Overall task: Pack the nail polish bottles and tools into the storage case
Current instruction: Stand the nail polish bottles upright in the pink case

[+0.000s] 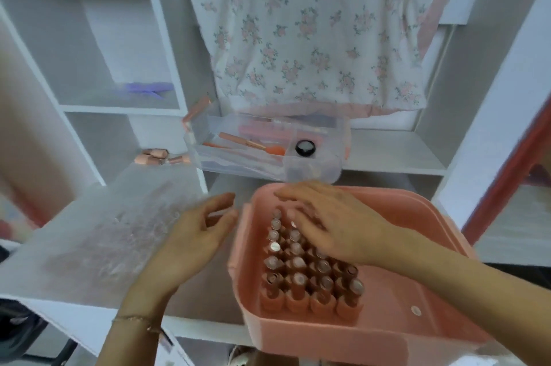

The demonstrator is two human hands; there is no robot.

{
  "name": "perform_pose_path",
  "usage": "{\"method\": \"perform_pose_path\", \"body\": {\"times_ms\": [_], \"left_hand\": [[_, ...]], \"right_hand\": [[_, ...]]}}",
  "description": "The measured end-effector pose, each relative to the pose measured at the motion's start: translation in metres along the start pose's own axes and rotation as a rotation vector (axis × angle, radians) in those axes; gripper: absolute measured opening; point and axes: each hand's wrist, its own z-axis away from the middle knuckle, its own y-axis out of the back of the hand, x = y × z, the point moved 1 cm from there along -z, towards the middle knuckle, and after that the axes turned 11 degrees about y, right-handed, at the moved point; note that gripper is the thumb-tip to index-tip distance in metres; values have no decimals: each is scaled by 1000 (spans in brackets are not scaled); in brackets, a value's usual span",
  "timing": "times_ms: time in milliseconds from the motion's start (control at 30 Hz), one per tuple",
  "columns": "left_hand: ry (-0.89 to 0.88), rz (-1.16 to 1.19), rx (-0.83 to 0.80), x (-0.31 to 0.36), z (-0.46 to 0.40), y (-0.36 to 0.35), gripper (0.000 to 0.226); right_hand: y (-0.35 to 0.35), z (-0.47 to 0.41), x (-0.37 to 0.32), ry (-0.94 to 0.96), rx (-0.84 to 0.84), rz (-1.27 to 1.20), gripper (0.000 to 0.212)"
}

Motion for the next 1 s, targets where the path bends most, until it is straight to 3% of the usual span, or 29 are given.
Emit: {"method": "perform_pose_path", "body": {"times_ms": [267,467,733,867,1000], "left_hand": [[0,-190,298,-42,-31,113,25],[146,-225,452,-108,-65,172,29],[319,-379,511,-187,-122,177,43],[221,-463,560,-186,-160,182,41],[40,-456,457,-173,-205,179,40]], "right_hand": [[-49,-137,-23,136,-89,-80,40],[-141,-245,-28,-66,-306,-252,43],[-221,-311,0,-254,-219,-50,47],[-236,-331,25,-275,-134,95,53],[-248,-342,46,-331,-100,172,54]]}}
